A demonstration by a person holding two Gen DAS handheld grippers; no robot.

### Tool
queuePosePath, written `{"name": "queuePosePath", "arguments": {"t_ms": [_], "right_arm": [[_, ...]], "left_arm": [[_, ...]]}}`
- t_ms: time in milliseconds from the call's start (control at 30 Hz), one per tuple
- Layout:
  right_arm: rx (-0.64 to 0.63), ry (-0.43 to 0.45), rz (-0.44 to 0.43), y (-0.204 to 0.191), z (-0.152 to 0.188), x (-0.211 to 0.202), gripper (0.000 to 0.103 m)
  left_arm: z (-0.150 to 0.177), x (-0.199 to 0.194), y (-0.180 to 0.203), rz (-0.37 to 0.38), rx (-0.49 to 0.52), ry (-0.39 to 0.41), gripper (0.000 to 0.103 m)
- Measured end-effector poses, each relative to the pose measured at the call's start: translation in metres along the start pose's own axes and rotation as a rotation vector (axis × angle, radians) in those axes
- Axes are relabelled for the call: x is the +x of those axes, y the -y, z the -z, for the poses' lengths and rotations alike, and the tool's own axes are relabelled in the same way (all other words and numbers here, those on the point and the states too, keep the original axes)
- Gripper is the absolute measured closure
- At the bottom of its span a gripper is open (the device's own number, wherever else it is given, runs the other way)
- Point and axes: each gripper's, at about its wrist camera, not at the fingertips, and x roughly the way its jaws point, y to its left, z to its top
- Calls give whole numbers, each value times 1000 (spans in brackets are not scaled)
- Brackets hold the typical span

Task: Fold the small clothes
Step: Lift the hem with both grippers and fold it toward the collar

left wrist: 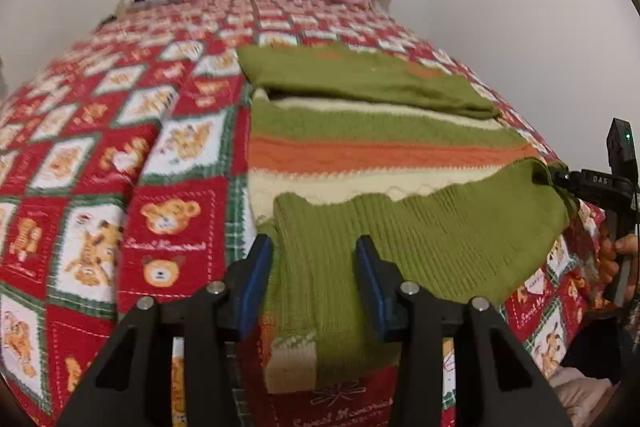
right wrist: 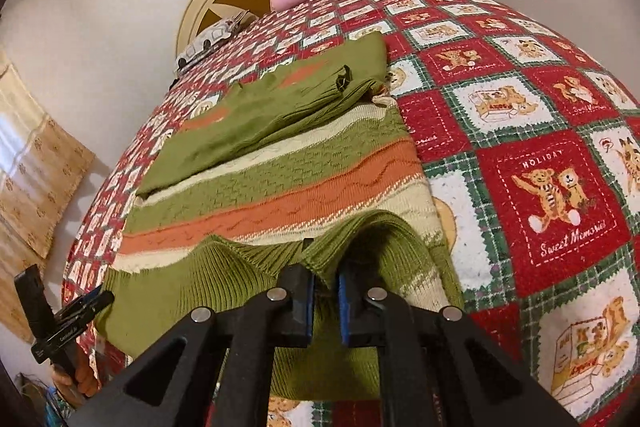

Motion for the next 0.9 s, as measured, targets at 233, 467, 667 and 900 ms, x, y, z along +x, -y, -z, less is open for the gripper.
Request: {"name": "queuePosePath", "arguments": {"t_ms": [233, 467, 667, 900], "right_arm": [[28, 4, -9, 3, 4, 1, 93], [28, 12, -6, 3, 6, 1, 92], [28, 14, -9, 2, 6, 1, 92], [28, 16, -13, 3, 7, 2, 92]], "left_arm": [[-9, -6, -3, 37, 7, 60, 55], [0, 15, -6, 99, -32, 8, 56], [4, 12, -20, 130, -133, -10, 55], [6, 10, -13, 151, -112, -8, 56]]}}
